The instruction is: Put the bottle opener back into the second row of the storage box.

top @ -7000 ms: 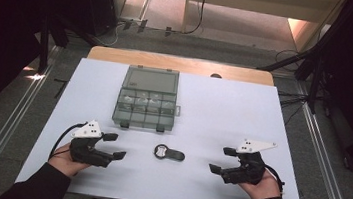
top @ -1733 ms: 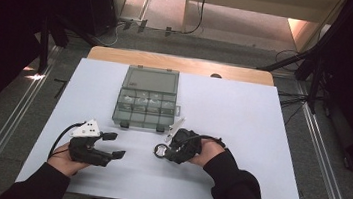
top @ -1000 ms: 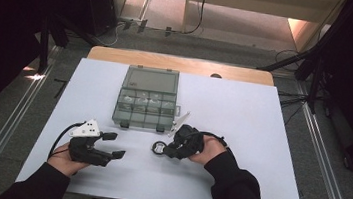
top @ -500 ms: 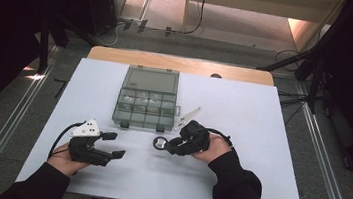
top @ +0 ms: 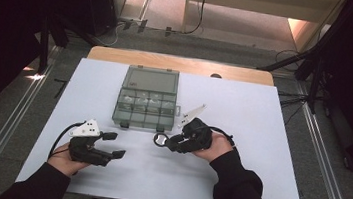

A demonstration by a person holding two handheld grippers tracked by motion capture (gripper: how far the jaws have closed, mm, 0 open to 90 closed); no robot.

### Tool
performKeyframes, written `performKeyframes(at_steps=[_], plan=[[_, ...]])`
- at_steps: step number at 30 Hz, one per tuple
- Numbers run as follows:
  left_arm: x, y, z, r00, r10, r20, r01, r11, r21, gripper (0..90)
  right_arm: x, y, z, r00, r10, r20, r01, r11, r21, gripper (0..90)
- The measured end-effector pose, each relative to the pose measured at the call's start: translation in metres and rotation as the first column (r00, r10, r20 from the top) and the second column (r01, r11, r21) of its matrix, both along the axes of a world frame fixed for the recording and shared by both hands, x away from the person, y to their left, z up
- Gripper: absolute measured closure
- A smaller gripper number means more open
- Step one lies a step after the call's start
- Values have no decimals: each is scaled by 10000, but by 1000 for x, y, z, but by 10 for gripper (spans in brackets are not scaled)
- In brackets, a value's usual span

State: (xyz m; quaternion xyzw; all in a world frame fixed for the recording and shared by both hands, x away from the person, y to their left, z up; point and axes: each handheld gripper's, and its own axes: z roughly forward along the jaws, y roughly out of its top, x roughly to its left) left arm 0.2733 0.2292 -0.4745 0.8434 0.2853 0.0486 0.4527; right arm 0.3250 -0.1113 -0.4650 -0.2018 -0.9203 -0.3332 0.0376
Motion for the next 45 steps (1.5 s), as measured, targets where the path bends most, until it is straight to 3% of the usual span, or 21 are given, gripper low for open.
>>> performKeyframes(at_steps=[8,31,45], plan=[[-1,0,1,9998,-76,195,75,10000,6,269,5,3,9,10000,-58,-17,58,9999,113,665],[0,1,0,10000,-27,62,26,10000,53,268,30,24,41,9996,80,266,-85,9998,173,665],[0,0,0,10000,-62,76,62,10000,-6,268,49,36,46,9996,104,250,-108,9998,167,665]])
